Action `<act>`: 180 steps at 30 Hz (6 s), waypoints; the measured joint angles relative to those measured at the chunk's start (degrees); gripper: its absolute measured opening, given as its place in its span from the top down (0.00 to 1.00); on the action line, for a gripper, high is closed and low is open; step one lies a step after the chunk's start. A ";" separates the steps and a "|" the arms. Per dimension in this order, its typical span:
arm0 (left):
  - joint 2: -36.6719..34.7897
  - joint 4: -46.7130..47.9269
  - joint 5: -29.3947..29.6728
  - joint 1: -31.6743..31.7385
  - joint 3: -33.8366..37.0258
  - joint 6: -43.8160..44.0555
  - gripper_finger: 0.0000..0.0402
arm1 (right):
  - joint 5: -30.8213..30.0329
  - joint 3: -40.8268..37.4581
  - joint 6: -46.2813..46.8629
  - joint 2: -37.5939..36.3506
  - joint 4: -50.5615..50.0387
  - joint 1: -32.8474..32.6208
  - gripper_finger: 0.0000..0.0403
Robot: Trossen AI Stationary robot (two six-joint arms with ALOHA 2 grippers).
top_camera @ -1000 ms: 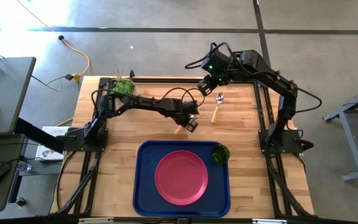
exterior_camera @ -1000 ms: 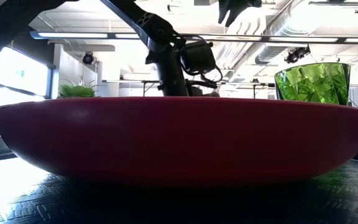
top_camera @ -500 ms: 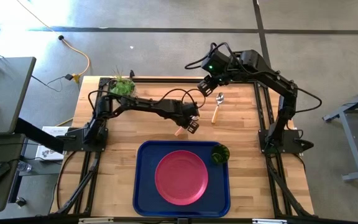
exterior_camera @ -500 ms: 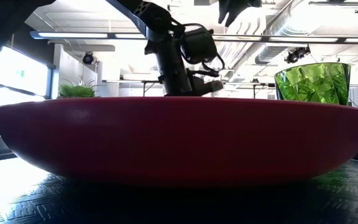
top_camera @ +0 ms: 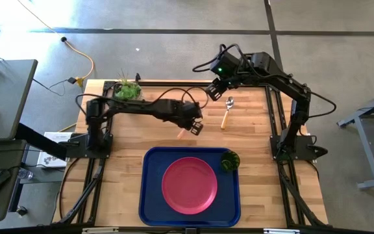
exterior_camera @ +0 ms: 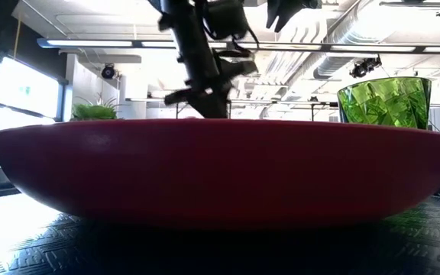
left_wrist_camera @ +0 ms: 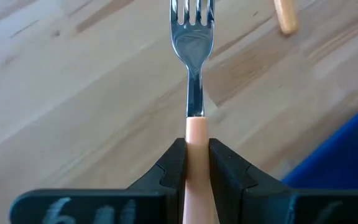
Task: Pick and place plate/cup/fork/spoon on tray
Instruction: Put the yellow fork on the blue tray to the left side of the pink plate
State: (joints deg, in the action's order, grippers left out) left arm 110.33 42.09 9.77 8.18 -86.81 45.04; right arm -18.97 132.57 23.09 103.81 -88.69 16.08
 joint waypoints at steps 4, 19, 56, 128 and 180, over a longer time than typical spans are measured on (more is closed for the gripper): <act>-5.67 0.35 1.59 -0.82 3.90 3.91 0.90 | 0.01 0.00 -0.50 0.00 0.31 0.02 0.65; -21.50 13.29 13.08 -12.04 14.10 29.18 0.90 | 0.34 0.00 -1.13 0.00 1.14 0.02 0.65; -9.32 23.41 16.63 -48.62 14.13 83.99 0.90 | 4.21 0.11 8.50 0.00 -0.12 -0.11 0.65; 4.35 10.96 12.12 -49.12 10.76 85.39 0.90 | 3.03 0.11 10.54 0.00 -1.33 -4.24 0.65; 4.45 8.78 9.56 -47.95 10.76 84.36 0.75 | 3.09 0.11 9.47 -0.02 -1.33 -4.24 0.65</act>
State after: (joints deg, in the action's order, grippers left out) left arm 114.78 50.87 19.33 -39.77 -76.05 129.40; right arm -15.88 132.68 32.56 103.79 -90.02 11.84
